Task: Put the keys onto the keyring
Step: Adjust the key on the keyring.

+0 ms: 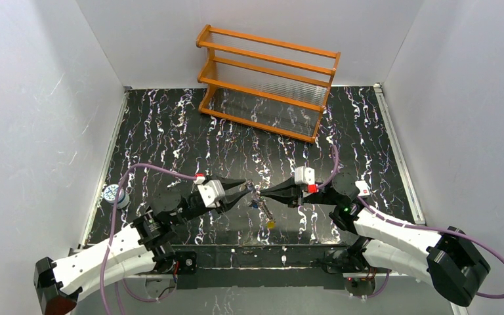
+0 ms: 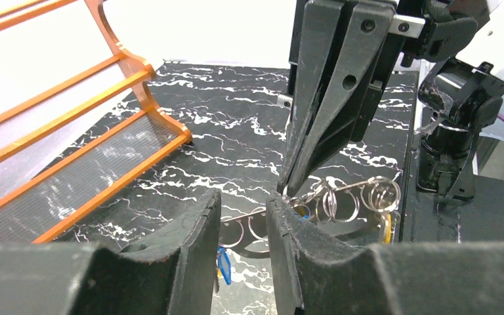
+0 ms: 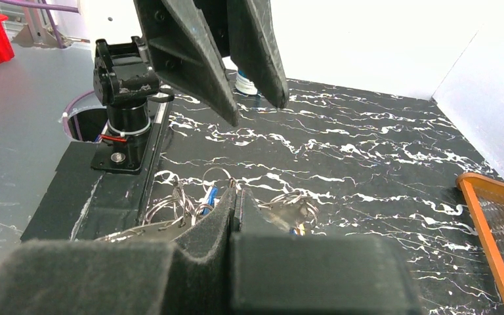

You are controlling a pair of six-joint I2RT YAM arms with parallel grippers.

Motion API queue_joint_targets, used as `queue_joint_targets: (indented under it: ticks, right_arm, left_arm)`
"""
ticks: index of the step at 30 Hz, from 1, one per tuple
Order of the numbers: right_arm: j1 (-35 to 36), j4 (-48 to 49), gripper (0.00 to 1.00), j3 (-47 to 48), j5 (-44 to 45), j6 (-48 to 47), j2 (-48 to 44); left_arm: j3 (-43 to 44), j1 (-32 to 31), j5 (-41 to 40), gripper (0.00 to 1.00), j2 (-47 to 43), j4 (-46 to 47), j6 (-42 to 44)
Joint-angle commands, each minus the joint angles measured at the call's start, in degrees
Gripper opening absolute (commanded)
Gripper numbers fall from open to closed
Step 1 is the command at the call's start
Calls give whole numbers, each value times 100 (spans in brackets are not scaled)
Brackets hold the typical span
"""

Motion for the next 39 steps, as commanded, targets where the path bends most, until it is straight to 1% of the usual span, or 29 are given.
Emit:
queue_joint_targets:
  ticks: [1, 7, 11, 14, 17, 19, 20, 22, 27, 33, 39]
  right_arm:
    - [19, 353, 1, 143, -37, -32, 5]
    - [18, 347, 1, 143, -15, -31, 9]
    - [19, 313, 1, 146, -8, -46, -5]
    - [19, 292, 1, 143, -2, -51, -19]
    - [19, 283, 1, 143, -2, -47, -33]
    - [19, 278, 1, 151, 2, -48, -35]
    - [19, 275, 1, 152, 10, -52, -39]
    - [15, 274, 1, 152, 9, -57, -26]
    - [19, 283, 1, 150, -4, -36, -5]
    - [19, 290, 1, 143, 6, -36, -17]
    - [19, 287, 1, 143, 15, -31, -27]
  left_arm:
    - [242, -29, -68, 30, 54, 43, 78]
    - [387, -28, 438, 29, 775, 390, -145]
    - [428, -28, 697, 26, 1051, 485, -205]
    - [364, -31, 698, 20, 1035, 527, -202]
    - [256, -27, 674, 18, 941, 568, -205]
    - [215, -31, 633, 21, 869, 571, -242]
    - [204, -27, 595, 25, 828, 573, -267]
    - [186, -27, 509, 30, 725, 580, -306]
    - [151, -27, 516, 32, 529, 589, -296]
    - [55, -28, 684, 26, 660, 591, -307]
    - [62, -27, 700, 22, 937, 502, -268]
